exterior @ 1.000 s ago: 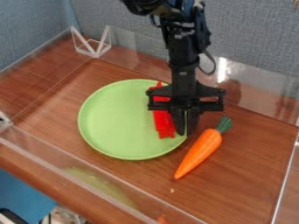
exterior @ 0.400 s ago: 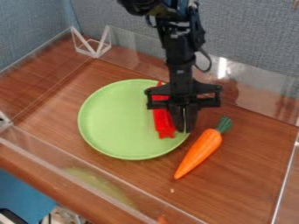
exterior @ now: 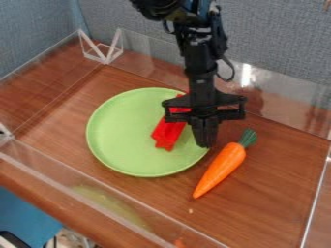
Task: Put the red object on the left side
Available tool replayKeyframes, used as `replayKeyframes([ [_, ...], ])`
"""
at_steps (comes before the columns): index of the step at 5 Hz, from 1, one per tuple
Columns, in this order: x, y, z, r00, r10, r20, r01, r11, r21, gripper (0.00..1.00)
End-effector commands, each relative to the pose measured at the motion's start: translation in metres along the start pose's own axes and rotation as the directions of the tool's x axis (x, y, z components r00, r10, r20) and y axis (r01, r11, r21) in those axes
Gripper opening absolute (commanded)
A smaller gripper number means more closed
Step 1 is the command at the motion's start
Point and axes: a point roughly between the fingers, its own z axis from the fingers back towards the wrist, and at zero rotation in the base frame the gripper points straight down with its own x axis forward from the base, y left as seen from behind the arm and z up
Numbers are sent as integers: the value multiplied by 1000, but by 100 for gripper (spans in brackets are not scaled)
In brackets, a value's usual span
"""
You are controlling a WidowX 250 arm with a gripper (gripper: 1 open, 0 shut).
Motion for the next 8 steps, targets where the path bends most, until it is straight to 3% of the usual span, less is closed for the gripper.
replayKeyframes([
  [1, 7, 1, 20, 998, -5, 66, 6, 1000, -18, 100],
  [2, 3, 7, 30, 996, -8, 84, 10, 1000, -23, 100],
  [5, 8, 37, 26, 993, 40, 108, -43, 999, 26, 100],
  [6, 8, 38, 24, 993, 42, 108, -45, 999, 29, 0],
  [7, 7, 37, 28, 993, 29, 111, -32, 999, 28, 0],
  [8, 5, 31, 32, 994, 9, 112, -12, 1000, 21, 100],
])
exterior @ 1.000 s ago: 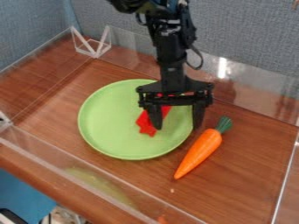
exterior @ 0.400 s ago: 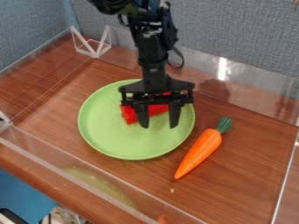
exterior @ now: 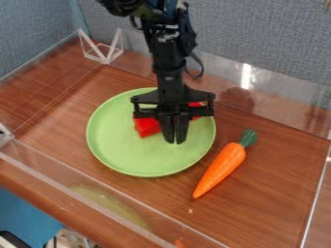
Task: Put the red object on the left side
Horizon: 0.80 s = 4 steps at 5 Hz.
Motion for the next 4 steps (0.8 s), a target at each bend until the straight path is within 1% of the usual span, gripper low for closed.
replayKeyframes([
  [1, 6, -13, 29, 996, -34, 78, 37, 999, -39, 100],
  [2, 6, -13, 27, 996, -34, 79, 36, 999, -35, 0],
  [3, 7, -11, 25, 996, -31, 79, 34, 999, -28, 0],
  [4, 7, -15, 27, 996, -46, 77, 49, 998, -28, 100],
])
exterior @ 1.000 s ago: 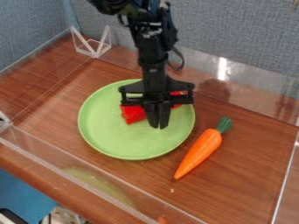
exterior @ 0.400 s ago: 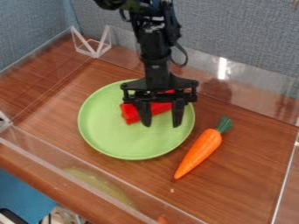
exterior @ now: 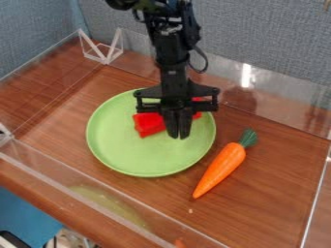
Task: Put the red object on the left side
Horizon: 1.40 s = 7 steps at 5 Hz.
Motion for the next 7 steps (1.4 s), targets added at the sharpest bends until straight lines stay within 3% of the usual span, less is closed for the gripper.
replayKeyframes([
  [1, 6, -13, 16, 998, -33, 53, 34, 999, -21, 100],
  [2, 8, -8, 13, 998, -32, 55, 32, 999, -11, 0],
  [3, 9, -5, 14, 998, -33, 60, 34, 999, -5, 0],
  [4, 6, -7, 15, 997, -47, 60, 47, 999, 2, 100],
  [5, 4, -8, 16, 996, -61, 59, 61, 998, 8, 100],
  [6, 5, -5, 14, 997, -56, 59, 55, 998, 16, 0],
  [7, 7, -2, 11, 997, -51, 59, 50, 998, 23, 0],
])
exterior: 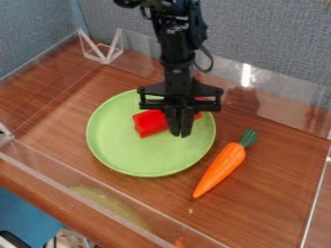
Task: Put the red object on the left side
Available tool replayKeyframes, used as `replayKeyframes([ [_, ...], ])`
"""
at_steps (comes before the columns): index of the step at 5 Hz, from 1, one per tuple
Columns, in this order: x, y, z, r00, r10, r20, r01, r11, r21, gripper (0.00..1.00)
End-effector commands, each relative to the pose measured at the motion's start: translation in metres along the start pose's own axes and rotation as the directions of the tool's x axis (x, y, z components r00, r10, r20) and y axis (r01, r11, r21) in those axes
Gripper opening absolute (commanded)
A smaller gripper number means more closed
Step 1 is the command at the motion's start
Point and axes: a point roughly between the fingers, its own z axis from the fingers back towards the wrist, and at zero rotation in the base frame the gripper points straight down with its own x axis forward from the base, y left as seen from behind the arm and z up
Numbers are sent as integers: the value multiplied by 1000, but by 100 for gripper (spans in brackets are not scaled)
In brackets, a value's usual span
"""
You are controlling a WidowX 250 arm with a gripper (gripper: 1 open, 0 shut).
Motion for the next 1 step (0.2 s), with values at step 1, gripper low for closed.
replayKeyframes([
  [1, 4, -3, 10, 999, -10, 35, 10, 1000, -9, 100],
])
